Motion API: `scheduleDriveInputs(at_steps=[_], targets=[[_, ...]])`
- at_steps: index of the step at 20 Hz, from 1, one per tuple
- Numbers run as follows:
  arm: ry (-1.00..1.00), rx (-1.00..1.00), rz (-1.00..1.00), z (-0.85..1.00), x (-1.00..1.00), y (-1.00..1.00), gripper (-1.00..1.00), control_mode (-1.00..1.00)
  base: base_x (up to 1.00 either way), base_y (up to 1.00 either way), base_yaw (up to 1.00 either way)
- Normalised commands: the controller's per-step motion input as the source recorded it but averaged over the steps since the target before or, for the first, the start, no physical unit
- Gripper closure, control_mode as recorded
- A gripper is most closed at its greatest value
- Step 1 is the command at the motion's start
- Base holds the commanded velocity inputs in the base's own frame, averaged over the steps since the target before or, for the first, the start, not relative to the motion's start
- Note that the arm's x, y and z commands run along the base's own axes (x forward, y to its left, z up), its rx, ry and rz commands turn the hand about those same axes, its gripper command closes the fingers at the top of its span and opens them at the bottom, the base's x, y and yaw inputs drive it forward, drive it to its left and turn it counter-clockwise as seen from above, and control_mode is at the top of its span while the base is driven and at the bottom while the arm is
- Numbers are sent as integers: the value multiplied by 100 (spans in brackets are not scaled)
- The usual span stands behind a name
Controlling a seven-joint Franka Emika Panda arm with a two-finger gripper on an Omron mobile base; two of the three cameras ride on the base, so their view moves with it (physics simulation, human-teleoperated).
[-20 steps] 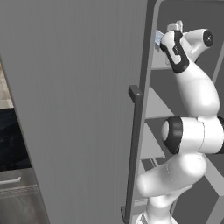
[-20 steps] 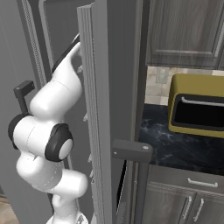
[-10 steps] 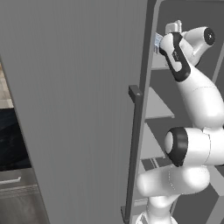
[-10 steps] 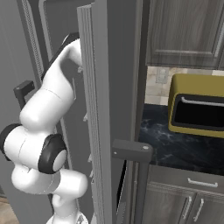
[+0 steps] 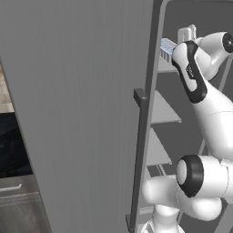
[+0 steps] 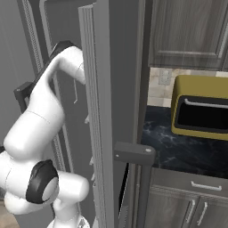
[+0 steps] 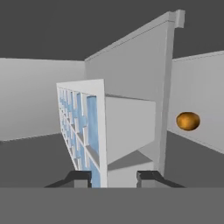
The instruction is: Open the freezer door, pick up the ice cube tray from the freezer, and place it on the dining counter.
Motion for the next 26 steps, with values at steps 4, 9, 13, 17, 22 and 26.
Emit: scheduleDriveInputs(at_steps=[4, 9, 13, 17, 22, 26], targets=[[6, 0, -1, 0, -72, 8, 100, -100, 0, 0, 0], [9, 0, -1, 6, -63, 21, 100, -100, 0, 0, 0], [11, -1, -2, 1, -62, 32, 100, -100, 0, 0, 0], [8, -1, -1, 0, -62, 26, 100, -100, 0, 0, 0], [0, 0, 0, 0, -67, 16, 100, -100, 0, 0, 0], [-1, 0, 0, 1, -76, 1, 100, -100, 0, 0, 0]])
